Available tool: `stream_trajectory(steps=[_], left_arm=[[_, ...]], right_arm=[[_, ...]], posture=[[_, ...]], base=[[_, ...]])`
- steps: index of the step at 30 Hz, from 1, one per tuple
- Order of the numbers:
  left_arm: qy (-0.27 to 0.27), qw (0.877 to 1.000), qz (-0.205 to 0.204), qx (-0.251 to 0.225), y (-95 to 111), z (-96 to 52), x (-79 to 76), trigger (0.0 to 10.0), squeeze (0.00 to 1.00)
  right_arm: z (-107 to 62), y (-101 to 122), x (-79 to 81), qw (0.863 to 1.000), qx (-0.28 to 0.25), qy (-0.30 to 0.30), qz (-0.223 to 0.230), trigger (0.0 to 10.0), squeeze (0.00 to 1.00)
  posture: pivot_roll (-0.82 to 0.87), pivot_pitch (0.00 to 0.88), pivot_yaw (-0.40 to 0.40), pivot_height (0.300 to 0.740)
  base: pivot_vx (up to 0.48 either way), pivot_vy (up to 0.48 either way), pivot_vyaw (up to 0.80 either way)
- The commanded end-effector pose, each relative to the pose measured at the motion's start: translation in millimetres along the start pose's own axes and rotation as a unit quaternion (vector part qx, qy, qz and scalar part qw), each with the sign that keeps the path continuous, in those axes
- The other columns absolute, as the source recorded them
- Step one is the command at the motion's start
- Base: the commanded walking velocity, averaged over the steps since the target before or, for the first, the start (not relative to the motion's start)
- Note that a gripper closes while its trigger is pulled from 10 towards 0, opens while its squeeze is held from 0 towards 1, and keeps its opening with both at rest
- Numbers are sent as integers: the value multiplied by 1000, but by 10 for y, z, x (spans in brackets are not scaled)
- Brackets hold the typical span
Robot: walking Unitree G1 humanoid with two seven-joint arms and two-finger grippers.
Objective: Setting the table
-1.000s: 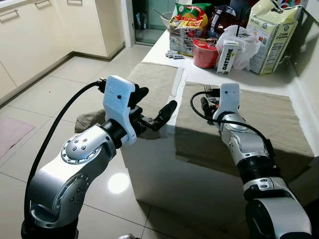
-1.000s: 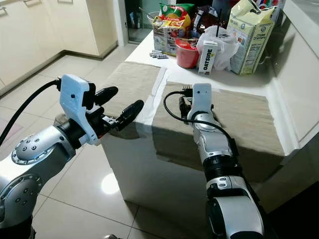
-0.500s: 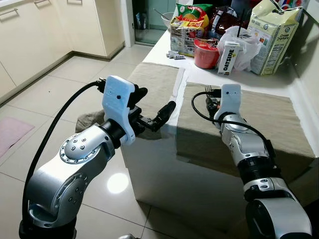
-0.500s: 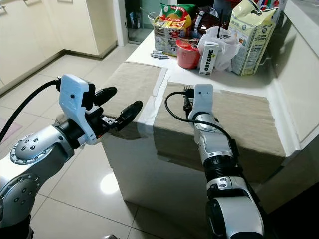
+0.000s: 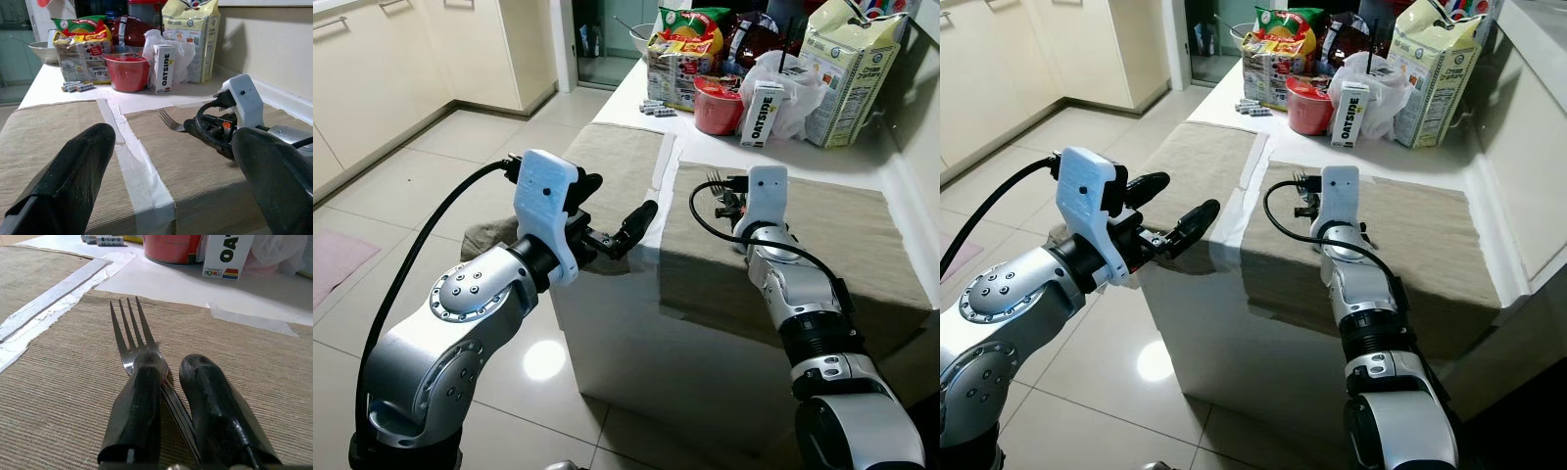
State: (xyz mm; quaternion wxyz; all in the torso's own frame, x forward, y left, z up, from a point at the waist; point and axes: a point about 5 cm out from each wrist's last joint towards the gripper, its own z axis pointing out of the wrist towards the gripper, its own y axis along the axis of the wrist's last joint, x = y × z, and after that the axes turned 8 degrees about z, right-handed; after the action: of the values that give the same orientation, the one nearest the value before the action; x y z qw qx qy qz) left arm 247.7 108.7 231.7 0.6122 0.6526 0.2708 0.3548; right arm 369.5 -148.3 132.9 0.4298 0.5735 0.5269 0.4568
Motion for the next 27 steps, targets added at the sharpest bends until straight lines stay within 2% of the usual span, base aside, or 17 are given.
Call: stream_trajectory(steps=[1,5,7,14,18,19,20,21,22,27], left_arm=[[-6,1000,8,-10,65,8,-11,10000,0],[-3,1000,6,-10,64,8,-5,10000,0],[-2,1000,6,-10,62,10,-9,10000,0],[0,1000,5,-11,59,17,-5,10000,0],[2,1000,5,-11,54,20,-5,10000,0],[9,1000,8,-8,43,25,8,10000,0],[14,1000,11,-7,36,28,17,10000,0],[14,1000,11,-7,36,28,17,10000,0],[32,999,14,-3,13,33,56,10000,0],[76,997,21,4,-26,28,172,10000,0]], right_arm=[[-38,-189,-10,1000,24,-1,-17,0,0],[-80,271,163,994,-101,34,-32,0,20],[-107,423,211,989,-137,43,-25,0,43],[-127,578,200,983,-175,40,-22,0,39],[-106,546,162,985,-165,35,-28,0,31],[-99,510,148,986,-156,30,-38,0,75],[-99,493,141,987,-154,27,-41,10000,878],[-99,493,141,987,-154,27,-41,10000,878],[-118,437,148,987,-148,39,-40,10000,1000],[-199,374,125,983,-165,41,-64,10000,1000]], posture=[[-16,27,46,740],[-16,30,47,740],[-16,30,46,740],[-17,28,42,740],[-19,29,42,740],[-19,29,42,740],[-20,28,40,740],[-20,28,40,740],[-20,28,40,740],[-20,28,40,740]], base=[[0,0,0],[0,0,0],[0,0,0],[0,0,0],[0,0,0],[0,0,0],[0,0,0],[0,0,0],[0,0,0],[0,0,0]])
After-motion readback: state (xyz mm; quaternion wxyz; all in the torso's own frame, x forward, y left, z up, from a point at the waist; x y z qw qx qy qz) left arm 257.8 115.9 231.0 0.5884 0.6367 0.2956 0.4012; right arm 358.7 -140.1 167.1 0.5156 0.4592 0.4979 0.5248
